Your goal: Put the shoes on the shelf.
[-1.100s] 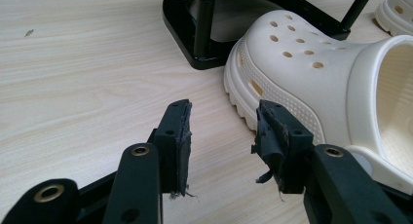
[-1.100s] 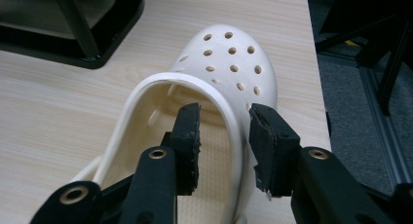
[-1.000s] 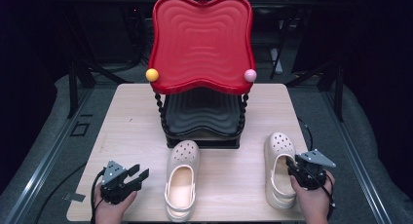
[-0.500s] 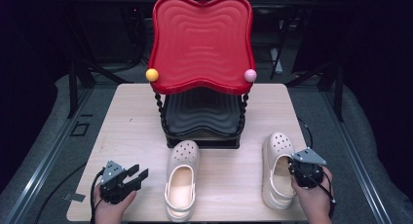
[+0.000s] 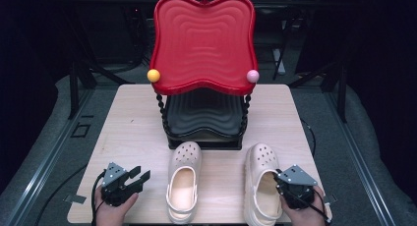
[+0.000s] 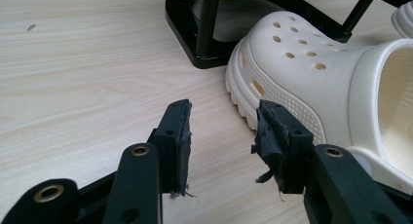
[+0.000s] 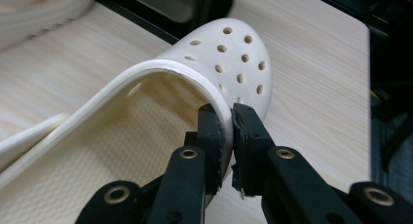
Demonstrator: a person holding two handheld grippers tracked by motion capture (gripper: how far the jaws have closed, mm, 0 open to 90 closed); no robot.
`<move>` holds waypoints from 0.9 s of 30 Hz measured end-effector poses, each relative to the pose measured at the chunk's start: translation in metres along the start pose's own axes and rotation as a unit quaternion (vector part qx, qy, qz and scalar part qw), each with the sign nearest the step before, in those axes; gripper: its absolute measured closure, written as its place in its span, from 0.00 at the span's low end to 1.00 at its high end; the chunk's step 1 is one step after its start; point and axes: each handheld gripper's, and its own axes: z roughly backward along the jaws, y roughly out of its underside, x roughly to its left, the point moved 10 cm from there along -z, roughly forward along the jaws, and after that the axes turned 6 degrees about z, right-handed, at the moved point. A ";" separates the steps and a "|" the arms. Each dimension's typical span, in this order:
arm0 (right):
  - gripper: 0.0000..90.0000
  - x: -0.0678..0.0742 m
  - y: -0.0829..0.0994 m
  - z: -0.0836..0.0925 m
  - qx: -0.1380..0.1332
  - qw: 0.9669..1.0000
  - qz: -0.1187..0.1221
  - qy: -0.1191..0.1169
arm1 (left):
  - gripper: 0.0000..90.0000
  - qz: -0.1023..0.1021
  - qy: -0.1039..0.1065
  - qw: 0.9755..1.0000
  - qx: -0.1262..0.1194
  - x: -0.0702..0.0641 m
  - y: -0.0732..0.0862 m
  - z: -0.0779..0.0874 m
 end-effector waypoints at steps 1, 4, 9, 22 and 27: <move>0.92 0.006 -0.002 0.002 0.005 1.000 0.006 -0.008 | 0.63 0.000 0.000 1.000 0.000 0.000 0.000 0.000; 0.92 0.024 -0.015 -0.002 -0.009 0.999 0.024 -0.022 | 0.63 -0.002 0.001 1.000 0.000 -0.002 0.000 0.000; 0.92 0.045 -0.024 -0.014 -0.007 0.998 0.036 -0.045 | 0.63 -0.003 0.002 1.000 0.003 -0.002 0.001 0.000; 0.92 0.074 -0.048 -0.040 -0.008 0.995 0.075 -0.057 | 0.63 -0.004 0.006 1.000 0.002 -0.004 0.001 -0.002; 0.92 0.080 -0.054 -0.047 -0.012 0.995 0.077 -0.062 | 0.63 -0.004 0.005 1.000 0.003 -0.004 0.002 -0.001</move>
